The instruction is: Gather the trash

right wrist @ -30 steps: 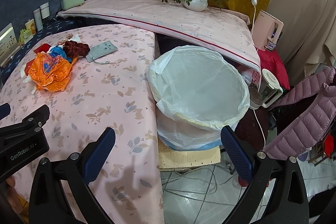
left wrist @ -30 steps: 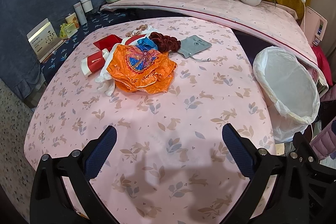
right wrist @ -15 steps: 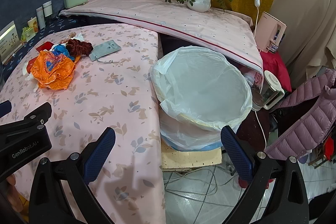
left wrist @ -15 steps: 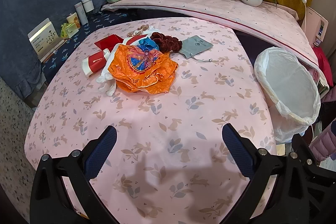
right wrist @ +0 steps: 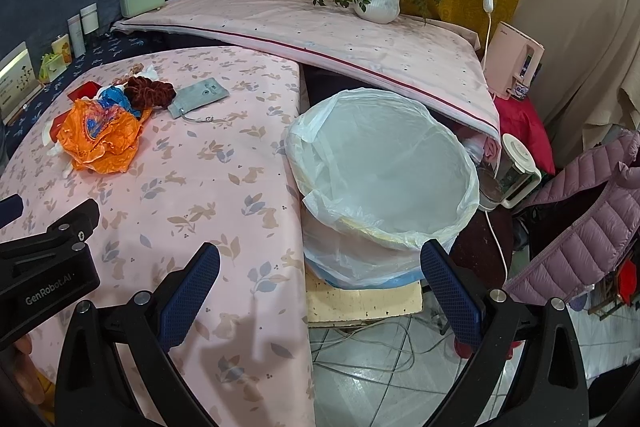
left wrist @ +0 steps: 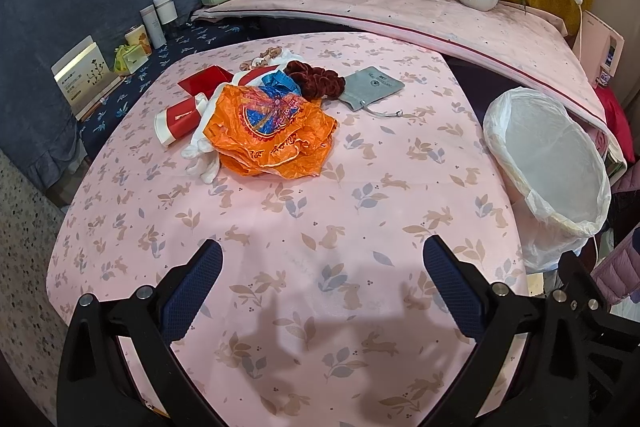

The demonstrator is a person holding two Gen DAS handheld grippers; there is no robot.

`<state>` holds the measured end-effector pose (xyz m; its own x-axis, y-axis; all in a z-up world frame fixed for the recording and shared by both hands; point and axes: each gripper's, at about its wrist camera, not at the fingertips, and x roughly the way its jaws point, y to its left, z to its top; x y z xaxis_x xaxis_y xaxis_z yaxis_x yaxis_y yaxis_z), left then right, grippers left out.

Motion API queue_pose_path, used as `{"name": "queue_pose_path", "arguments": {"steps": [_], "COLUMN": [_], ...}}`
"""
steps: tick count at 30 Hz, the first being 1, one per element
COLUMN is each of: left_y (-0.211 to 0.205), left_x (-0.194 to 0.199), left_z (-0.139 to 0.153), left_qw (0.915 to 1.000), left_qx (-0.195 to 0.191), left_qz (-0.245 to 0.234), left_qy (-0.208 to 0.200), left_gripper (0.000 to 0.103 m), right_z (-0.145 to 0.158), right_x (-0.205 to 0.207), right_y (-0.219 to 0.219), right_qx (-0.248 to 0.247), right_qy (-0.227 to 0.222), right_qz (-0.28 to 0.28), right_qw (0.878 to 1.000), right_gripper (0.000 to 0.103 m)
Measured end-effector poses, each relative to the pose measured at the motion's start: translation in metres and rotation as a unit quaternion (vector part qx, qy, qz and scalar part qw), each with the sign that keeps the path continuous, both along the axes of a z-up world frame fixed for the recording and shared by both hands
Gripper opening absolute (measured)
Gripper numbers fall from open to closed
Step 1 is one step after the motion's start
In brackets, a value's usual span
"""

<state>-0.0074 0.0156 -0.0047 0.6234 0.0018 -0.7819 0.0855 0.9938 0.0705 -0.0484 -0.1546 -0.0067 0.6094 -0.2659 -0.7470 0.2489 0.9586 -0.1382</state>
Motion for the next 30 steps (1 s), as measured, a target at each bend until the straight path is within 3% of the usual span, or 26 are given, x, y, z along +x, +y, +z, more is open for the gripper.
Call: {"name": "queue_pose_path", "arguments": {"steps": [30], "left_y": [-0.002], "left_x": [0.012], "left_z": [-0.002], "left_qw": [0.9997], "left_qx": [-0.012], "left_qz": [-0.013], "left_qy": [-0.019], "left_gripper": [0.095], "right_z": [0.006], "right_x": [0.011], "right_y": [-0.008], "right_qx": [-0.001], "right_qy": [-0.008], "right_qz": [-0.018], "right_qw": [1.0], "right_gripper": [0.096]}}
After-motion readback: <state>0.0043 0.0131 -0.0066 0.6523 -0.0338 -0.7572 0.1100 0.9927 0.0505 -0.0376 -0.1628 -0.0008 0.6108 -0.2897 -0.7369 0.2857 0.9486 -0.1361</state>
